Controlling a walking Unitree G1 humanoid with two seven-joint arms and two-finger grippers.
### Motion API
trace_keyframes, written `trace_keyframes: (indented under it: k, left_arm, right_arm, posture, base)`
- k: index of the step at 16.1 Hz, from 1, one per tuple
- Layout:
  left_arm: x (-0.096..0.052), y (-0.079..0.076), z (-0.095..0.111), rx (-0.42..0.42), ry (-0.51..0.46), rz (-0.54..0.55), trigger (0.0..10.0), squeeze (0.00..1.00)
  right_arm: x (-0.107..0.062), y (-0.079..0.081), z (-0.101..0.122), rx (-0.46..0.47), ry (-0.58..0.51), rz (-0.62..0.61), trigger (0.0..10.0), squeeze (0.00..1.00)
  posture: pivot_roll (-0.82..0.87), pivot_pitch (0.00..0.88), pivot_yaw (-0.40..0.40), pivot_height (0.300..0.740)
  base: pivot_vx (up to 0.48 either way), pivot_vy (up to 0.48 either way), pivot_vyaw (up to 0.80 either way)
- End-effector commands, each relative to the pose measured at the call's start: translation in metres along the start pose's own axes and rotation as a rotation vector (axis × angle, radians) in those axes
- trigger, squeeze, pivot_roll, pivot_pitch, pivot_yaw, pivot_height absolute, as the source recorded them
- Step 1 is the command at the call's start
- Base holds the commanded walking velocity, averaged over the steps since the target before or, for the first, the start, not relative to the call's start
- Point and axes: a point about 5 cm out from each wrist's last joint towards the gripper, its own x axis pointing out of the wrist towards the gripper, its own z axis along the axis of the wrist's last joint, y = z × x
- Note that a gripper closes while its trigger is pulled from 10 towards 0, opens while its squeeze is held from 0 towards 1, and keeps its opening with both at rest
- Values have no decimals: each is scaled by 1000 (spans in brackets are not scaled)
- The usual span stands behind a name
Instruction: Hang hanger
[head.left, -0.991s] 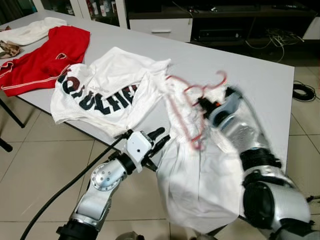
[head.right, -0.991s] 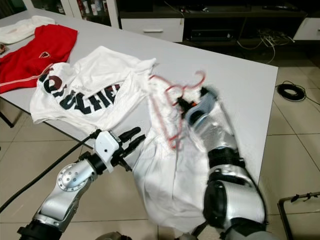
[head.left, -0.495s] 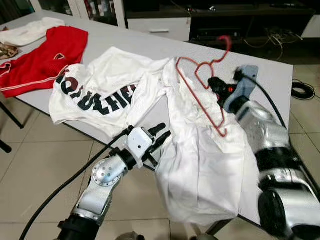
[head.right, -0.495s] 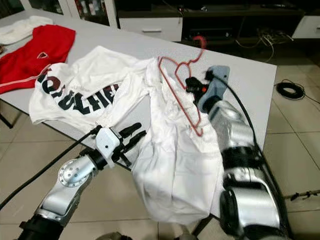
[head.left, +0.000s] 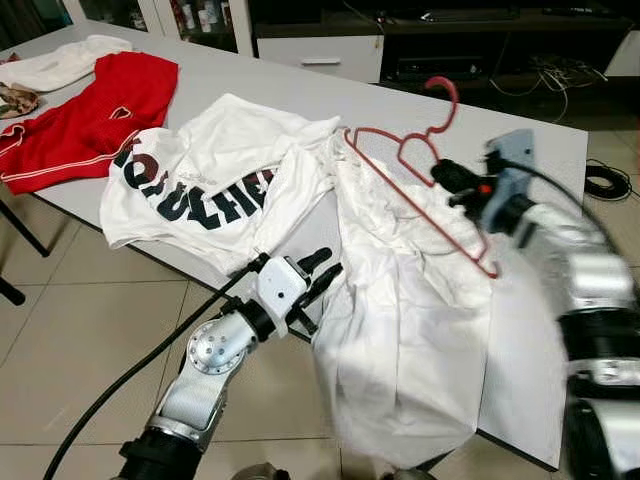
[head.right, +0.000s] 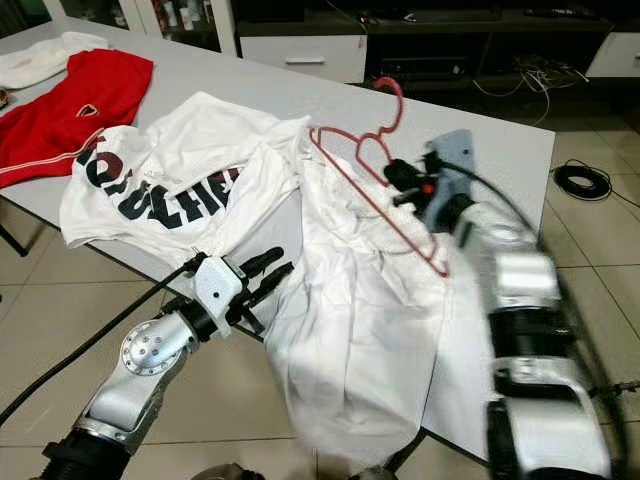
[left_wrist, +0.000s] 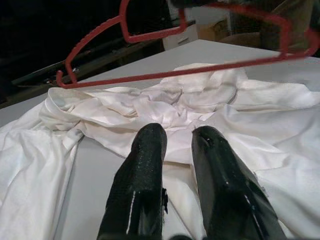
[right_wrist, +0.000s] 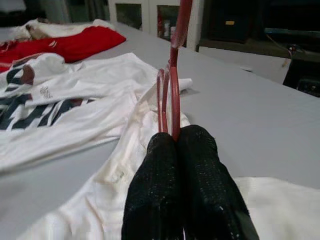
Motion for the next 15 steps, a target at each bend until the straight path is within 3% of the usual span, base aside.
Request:
trace_keyframes:
  k: [1, 4, 7, 10, 15]
  left_arm:
    - [2, 2, 2, 22, -5, -2, 10000, 0]
    - [3, 2, 2, 20, -8, 2, 10000, 0]
    - [3, -5, 3, 24, -15, -31, 10000, 0]
    - [2, -7, 11, 41, -47, -65, 10000, 0]
    - [-2, -13, 18, 10, -74, -100, 10000, 0]
  right_arm:
    - [-5, 1, 7, -7, -13, 39, 0, 0]
    - [-22, -3, 19, 29, -55, 101, 0, 0]
    - [-46, 13, 18, -9, -30, 292, 0, 0]
    - [-49, 16, 4, 17, 27, 300, 0, 0]
    - [-35, 35, -27, 58, 137, 293, 0, 0]
  posture:
    - [-86, 0, 59, 736]
    - [-94, 0, 56, 736]
    - [-107, 0, 50, 736]
    - [-101, 0, 46, 736]
    - [-82, 0, 42, 736]
  base:
    - [0, 0, 0]
    - [0, 0, 0]
    - [0, 0, 0]
    - [0, 0, 0]
    - [0, 0, 0]
